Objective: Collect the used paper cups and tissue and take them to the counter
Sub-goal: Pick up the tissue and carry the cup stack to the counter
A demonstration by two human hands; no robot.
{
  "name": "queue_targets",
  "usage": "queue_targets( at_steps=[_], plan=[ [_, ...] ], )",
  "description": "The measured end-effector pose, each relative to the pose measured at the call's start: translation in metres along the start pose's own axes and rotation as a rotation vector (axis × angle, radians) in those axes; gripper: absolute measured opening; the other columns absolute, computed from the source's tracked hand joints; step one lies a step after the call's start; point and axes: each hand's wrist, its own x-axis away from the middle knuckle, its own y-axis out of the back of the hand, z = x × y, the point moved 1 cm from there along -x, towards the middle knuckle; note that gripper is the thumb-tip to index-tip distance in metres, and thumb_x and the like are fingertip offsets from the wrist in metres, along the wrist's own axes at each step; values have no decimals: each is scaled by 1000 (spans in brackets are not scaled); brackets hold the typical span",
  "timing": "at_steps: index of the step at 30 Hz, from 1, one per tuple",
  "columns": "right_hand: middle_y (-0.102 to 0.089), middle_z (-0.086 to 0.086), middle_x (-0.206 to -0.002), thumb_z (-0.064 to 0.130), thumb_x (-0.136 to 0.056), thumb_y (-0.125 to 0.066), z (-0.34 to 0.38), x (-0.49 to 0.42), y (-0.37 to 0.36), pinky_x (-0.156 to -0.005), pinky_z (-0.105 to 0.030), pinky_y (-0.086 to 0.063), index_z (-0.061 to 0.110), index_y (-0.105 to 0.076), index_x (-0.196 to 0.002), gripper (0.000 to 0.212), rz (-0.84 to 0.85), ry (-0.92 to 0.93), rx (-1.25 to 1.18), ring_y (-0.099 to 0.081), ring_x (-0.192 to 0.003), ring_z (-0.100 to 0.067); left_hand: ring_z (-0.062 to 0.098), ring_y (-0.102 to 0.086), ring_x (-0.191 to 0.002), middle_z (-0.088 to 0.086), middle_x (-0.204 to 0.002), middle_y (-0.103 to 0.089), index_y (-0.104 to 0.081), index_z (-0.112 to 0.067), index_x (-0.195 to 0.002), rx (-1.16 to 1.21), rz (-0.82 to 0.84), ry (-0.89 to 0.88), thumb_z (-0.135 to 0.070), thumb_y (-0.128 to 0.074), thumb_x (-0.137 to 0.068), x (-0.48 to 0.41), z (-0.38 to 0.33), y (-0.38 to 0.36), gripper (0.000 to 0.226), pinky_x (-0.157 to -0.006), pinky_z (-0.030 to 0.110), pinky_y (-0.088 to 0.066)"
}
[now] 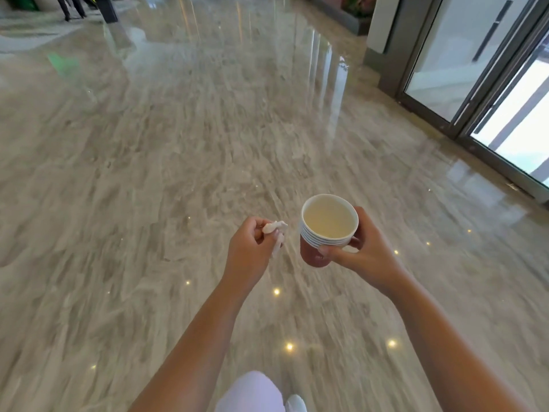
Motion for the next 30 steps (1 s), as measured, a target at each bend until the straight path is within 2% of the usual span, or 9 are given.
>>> queue_targets(
  at_steps=[2,6,9,17,20,21,24,25,30],
  plan=[
    [-62,22,-102,35,-58,-83,-9,-47,3,-82,-23,-48,46,-49,-106,60,17,6,19,-60,-100,-1,13,-68,-76,-4,-77,-72,-57,-27,-83,-8,-9,7,-22,-57,-86,-47,1,-6,6,-62,22,-50],
    [-61,28,-100,33,-58,-80,-28,-145,7,-78,-13,-48,46,-49,-104,57,-3,19,34,-60,-96,3,28,-67,-81,3,-80,-72,-56,-28,-82,-13,2,34,-20,-58,-86,-148,6,-19,9,-68,38,-52],
    [-61,29,-100,25,-61,-84,-41,-225,11,-78,-9,-46,45,-49,-104,58,-13,29,39,-59,-96,4,27,-67,-82,2,-82,-72,-57,-28,-83,-19,8,19,-22,-58,-86,-233,8,-26,7,-71,42,-53],
    [-61,29,-102,41,-55,-81,-60,-457,24,-79,-11,-47,49,-48,-106,61,-98,8,49,-59,-100,3,26,-67,-80,5,-81,-71,-56,-28,-82,-14,50,17,-23,-59,-85,-474,0,-33,6,-69,38,-54],
    [-60,28,-104,47,-52,-79,-67,-529,29,-79,-11,-47,57,-47,-103,60,-93,-6,62,-59,-100,3,14,-68,-74,-3,-75,-71,-57,-27,-83,-29,52,5,-25,-60,-85,-548,-5,-40,4,-61,20,-51],
    [-60,29,-104,47,-52,-78,-69,-552,32,-79,-10,-46,57,-46,-103,61,-97,-9,69,-59,-100,3,14,-68,-75,-3,-76,-71,-57,-26,-84,-34,57,7,-25,-60,-85,-572,-7,-44,3,-61,19,-51],
    [-61,29,-103,46,-53,-78,-82,-627,45,-79,-10,-46,50,-47,-106,62,-114,-7,51,-59,-99,4,23,-68,-79,-1,-79,-71,-57,-26,-82,-15,85,18,-25,-60,-85,-646,-12,-57,4,-70,36,-55],
    [-61,29,-102,45,-53,-79,-86,-653,50,-79,-10,-46,48,-47,-106,62,-110,-10,48,-59,-99,4,22,-68,-78,-2,-79,-71,-57,-26,-83,-14,89,22,-24,-59,-86,-672,-12,-62,5,-71,38,-54],
    [-59,31,-103,35,-59,-83,-115,-782,81,-79,-8,-45,48,-47,-106,61,-83,8,51,-58,-100,6,9,-69,-74,-3,-81,-71,-56,-29,-82,-12,90,2,-27,-59,-86,-805,-19,-94,6,-67,30,-53]
  ],
)
